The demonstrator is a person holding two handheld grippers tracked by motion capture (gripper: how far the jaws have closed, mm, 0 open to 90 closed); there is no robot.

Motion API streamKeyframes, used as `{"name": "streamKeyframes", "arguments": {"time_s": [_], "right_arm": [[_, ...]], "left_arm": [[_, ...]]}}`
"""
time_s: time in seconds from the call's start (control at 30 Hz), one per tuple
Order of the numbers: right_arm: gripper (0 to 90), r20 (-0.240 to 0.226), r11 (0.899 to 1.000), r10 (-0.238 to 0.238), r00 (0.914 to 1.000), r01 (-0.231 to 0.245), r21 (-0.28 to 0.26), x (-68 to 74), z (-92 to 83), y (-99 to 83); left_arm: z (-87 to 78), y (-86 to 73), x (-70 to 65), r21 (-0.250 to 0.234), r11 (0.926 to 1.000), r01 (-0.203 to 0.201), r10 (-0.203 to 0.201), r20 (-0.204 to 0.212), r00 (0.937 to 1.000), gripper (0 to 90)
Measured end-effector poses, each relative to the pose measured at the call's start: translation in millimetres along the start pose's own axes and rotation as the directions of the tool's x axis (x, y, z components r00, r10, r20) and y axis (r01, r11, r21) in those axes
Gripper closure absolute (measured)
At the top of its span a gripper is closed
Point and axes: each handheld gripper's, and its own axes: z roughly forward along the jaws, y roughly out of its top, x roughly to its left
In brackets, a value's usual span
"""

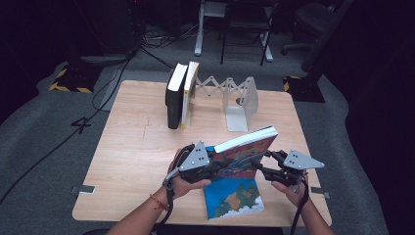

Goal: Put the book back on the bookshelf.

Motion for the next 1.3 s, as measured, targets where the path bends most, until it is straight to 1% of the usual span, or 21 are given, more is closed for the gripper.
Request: {"name": "streamKeyframes", "arguments": {"time_s": [0.1,0.2,0.3,0.4,0.53,0.6,0.67,0.7,0.73,0.8,0.83,0.87,0.93,1.0,1.07,1.17,1.2,1.27,1.3], "right_arm": [[49.0,0.001,1.000,-0.005,1.0000,0.005,0.000,0.0,0.3,0.0],[49.3,-0.004,1.000,-0.003,1.0000,0.003,0.001,-0.7,0.3,-0.1],[49.2,-0.005,1.000,-0.002,1.0000,0.002,0.001,-0.9,0.3,-0.1],[49.0,-0.006,1.000,0.001,1.0000,-0.001,0.003,-0.6,-0.4,0.0],[47.3,-0.009,1.000,0.001,1.0000,-0.001,0.007,-0.1,-0.8,0.4],[42.7,-0.024,1.000,0.000,0.9997,0.000,0.028,-1.5,-0.9,-0.2],[39.0,-0.031,0.998,-0.009,0.9995,0.012,0.068,-4.0,-1.0,-2.8],[38.0,-0.021,0.996,-0.006,0.9998,0.008,0.086,-5.4,-1.3,-4.8],[36.4,-0.007,0.995,0.006,1.0000,-0.005,0.104,-7.4,-2.2,-7.2],[35.4,0.014,0.993,0.028,0.9995,-0.029,0.117,-9.4,-5.3,-12.4],[33.9,0.018,0.990,0.025,0.9995,-0.027,0.135,-9.9,-7.1,-15.2],[32.7,0.027,0.987,0.012,0.9996,-0.016,0.161,-10.6,-8.8,-17.6],[32.4,0.040,0.980,0.004,0.9992,-0.012,0.197,-11.3,-13.6,-23.3],[31.8,0.054,0.974,0.010,0.9985,-0.022,0.227,-13.6,-19.5,-30.9],[31.2,0.067,0.968,0.030,0.9973,-0.045,0.247,-16.2,-24.1,-38.1],[31.2,0.099,0.955,0.049,0.9938,-0.076,0.287,-21.7,-31.3,-51.8],[31.2,0.107,0.952,0.054,0.9928,-0.083,0.293,-23.2,-32.9,-54.5],[31.2,0.123,0.948,0.091,0.9882,-0.123,0.293,-28.2,-36.6,-61.8],[31.0,0.135,0.945,0.101,0.9857,-0.137,0.296,-30.2,-37.1,-64.4]], "left_arm": [[2.3,1.8,1.4,0.001,1.0000,0.007,-0.007,0.000,1.0000,67.8],[6.3,7.0,3.3,0.012,0.9999,0.007,-0.007,-0.003,1.0000,64.8],[9.5,11.2,3.8,0.017,0.9998,0.004,-0.004,-0.003,1.0000,64.9],[13.1,15.7,2.7,0.021,0.9998,0.000,0.000,-0.013,0.9999,66.2],[14.8,17.3,0.8,0.019,0.9998,-0.004,0.005,-0.021,0.9998,70.8],[15.1,17.2,0.3,0.019,0.9998,-0.006,0.006,-0.026,0.9996,71.8],[15.5,17.3,0.2,0.021,0.9998,-0.003,0.004,-0.036,0.9993,72.4],[15.6,17.0,0.2,0.020,0.9998,0.000,0.001,-0.038,0.9993,72.6],[15.6,16.8,0.5,0.017,0.9998,0.002,-0.002,-0.037,0.9993,72.7],[15.7,16.5,0.5,0.013,0.9999,0.006,-0.006,-0.032,0.9995,72.9],[15.4,16.7,0.2,0.018,0.9998,0.004,-0.004,-0.032,0.9995,72.9],[15.1,17.2,-0.3,0.021,0.9998,-0.002,0.002,-0.033,0.9995,73.0],[14.4,17.7,-1.9,0.024,0.9997,-0.009,0.010,-0.032,0.9994,73.0],[14.2,17.9,-3.6,0.024,0.9996,-0.015,0.016,-0.036,0.9992,73.1],[14.3,18.1,-3.7,0.024,0.9995,-0.020,0.021,-0.037,0.9991,73.1],[15.5,17.8,-1.6,0.018,0.9998,-0.008,0.009,-0.047,0.9989,73.3],[16.0,18.0,0.0,0.020,0.9998,-0.003,0.004,-0.048,0.9988,73.3],[17.0,18.3,2.7,0.019,0.9998,0.002,-0.001,-0.050,0.9988,73.4],[17.8,18.6,3.8,0.020,0.9998,0.007,-0.006,-0.051,0.9987,73.4]]}}
